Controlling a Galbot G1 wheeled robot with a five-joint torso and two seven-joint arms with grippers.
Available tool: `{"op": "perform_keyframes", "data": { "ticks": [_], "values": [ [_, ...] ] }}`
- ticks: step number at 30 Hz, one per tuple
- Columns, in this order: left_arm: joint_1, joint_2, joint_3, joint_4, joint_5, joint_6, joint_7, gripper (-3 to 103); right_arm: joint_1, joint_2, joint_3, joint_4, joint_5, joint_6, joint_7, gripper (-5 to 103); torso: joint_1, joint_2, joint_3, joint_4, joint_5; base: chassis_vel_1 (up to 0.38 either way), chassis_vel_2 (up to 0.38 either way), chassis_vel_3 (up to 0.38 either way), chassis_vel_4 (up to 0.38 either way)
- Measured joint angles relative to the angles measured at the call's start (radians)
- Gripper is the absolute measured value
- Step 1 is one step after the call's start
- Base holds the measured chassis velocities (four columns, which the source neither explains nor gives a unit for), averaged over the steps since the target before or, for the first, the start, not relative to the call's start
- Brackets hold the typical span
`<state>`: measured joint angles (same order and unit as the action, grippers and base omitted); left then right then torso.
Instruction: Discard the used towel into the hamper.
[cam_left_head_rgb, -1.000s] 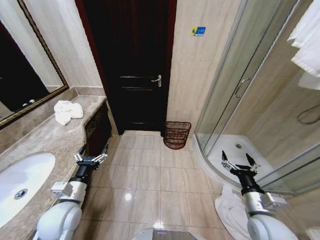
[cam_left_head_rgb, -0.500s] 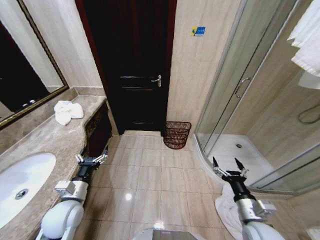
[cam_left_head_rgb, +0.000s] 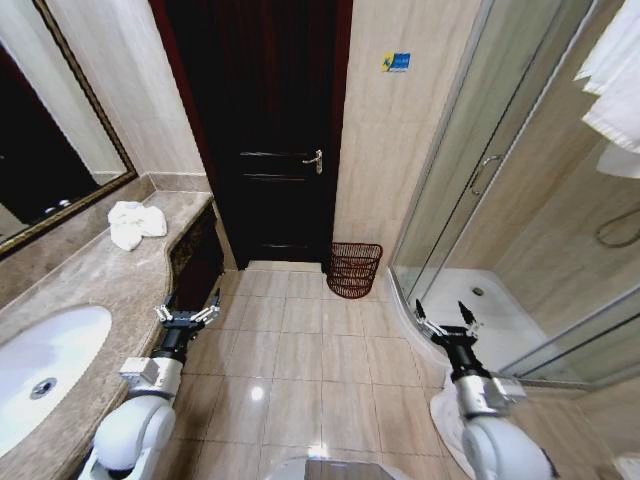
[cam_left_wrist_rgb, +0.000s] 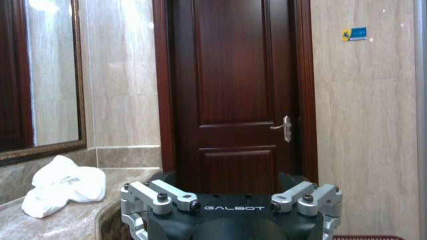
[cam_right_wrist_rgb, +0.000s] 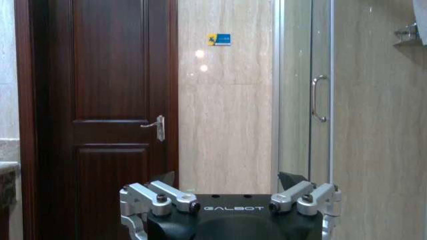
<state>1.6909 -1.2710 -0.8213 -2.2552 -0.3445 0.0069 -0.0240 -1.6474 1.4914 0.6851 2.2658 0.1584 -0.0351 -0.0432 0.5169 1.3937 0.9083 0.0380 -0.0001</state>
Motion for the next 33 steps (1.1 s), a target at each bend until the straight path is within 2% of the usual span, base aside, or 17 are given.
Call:
{"op": "perform_keyframes", "data": {
  "ticks": [2,11,20,33],
  "values": [
    [0.010,-0.003,-0.003,-0.011,0.001,-0.008,-0.001,100,-0.005,0.005,-0.005,0.015,0.000,-0.020,-0.007,100,0.000,0.000,0.000,-0.0003,-0.0001,0.000,0.000,0.000,0.000],
    [0.017,-0.028,-0.011,-0.014,0.013,-0.038,-0.001,100,0.014,0.020,-0.007,0.012,-0.019,-0.029,-0.017,100,0.000,0.000,0.000,0.0000,0.0000,0.000,0.000,0.000,0.000],
    [0.021,-0.030,-0.017,-0.001,0.009,-0.068,0.005,100,-0.032,0.080,0.005,0.016,-0.058,0.035,-0.055,100,0.000,0.000,0.000,-0.0003,0.0001,0.000,0.000,0.000,0.000],
    [0.032,-0.044,0.002,0.000,0.041,-0.083,0.014,100,-0.014,0.089,0.002,0.059,-0.076,-0.005,-0.055,100,0.000,0.000,0.000,-0.0001,0.0000,0.000,0.000,0.000,0.000]
  ]
}}
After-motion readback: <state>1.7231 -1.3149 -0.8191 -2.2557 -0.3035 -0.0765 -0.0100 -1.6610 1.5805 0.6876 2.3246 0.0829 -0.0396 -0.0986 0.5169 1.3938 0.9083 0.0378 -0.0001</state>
